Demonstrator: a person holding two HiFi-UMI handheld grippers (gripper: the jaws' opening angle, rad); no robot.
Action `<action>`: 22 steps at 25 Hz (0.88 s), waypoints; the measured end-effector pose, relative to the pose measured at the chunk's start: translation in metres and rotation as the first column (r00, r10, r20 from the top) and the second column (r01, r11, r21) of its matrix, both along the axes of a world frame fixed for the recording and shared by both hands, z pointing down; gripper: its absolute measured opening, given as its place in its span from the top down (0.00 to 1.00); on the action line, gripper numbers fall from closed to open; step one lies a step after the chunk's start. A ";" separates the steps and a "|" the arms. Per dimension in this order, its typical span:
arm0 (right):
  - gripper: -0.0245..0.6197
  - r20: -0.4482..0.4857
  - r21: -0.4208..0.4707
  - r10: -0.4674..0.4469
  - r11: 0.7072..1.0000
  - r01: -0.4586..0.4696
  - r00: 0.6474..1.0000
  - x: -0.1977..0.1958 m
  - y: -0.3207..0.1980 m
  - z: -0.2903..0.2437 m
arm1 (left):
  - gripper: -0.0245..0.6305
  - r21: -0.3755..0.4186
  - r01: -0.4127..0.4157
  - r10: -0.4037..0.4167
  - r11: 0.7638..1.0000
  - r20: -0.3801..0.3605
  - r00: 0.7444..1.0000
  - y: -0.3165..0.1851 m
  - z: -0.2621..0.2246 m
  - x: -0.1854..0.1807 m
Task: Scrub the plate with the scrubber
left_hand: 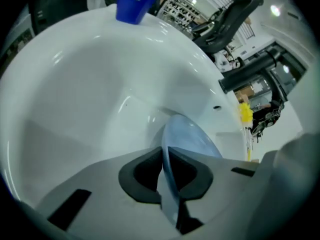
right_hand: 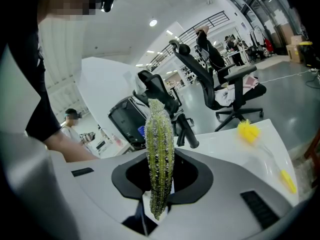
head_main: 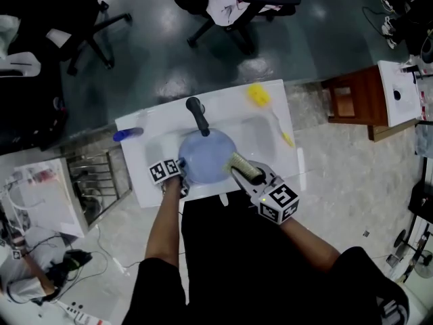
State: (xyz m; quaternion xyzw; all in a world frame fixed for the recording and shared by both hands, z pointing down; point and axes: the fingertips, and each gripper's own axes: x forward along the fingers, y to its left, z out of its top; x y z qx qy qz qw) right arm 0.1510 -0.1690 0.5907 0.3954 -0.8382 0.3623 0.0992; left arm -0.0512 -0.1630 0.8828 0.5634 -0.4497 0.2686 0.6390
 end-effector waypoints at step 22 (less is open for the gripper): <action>0.87 0.056 0.096 -0.184 0.979 0.178 0.981 -0.075 0.019 -0.005 | 0.94 0.250 0.236 -0.226 0.939 -0.067 0.972 0.034 -0.104 -0.043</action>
